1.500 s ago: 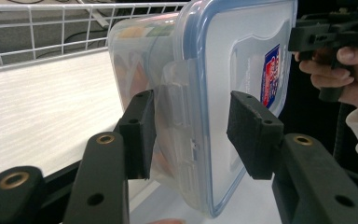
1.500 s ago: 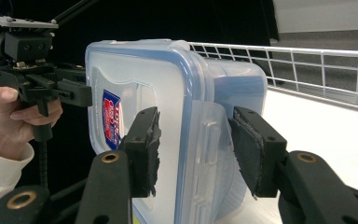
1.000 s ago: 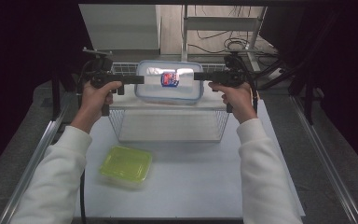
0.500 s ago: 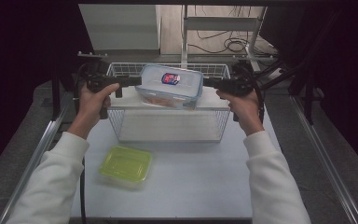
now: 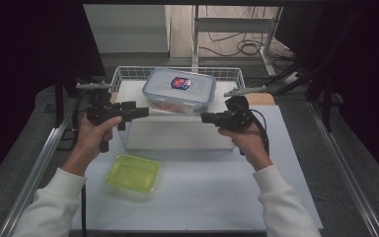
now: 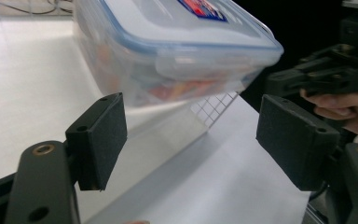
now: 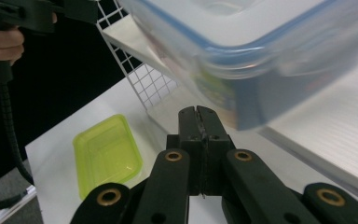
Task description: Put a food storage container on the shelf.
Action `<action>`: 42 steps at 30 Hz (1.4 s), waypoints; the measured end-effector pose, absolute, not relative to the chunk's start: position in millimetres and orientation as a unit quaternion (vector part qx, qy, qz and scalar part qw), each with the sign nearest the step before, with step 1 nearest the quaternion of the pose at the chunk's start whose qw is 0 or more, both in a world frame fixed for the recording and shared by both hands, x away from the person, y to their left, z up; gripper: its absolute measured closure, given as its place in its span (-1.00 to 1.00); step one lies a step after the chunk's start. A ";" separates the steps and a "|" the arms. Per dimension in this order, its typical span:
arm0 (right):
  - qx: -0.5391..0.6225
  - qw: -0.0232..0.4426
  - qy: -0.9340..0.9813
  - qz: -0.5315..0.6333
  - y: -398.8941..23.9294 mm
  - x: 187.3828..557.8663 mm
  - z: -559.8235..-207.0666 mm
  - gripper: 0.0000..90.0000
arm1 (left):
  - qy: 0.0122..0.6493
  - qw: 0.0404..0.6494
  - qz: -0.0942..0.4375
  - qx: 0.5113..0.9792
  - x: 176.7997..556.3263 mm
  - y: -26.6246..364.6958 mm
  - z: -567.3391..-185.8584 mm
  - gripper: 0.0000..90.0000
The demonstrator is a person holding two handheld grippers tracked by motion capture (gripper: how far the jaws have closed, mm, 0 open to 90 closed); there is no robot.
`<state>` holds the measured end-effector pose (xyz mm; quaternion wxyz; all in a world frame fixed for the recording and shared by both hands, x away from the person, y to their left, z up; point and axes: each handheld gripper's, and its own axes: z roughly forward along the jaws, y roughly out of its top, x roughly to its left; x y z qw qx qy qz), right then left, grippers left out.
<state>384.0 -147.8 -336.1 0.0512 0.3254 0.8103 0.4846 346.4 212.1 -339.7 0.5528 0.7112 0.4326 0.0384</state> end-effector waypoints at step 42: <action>0.351 0.057 0.800 0.483 -189.8 352.5 -366.7 -0.06 | 0.432 0.526 -0.004 0.733 300.3 207.2 -395.0 -0.47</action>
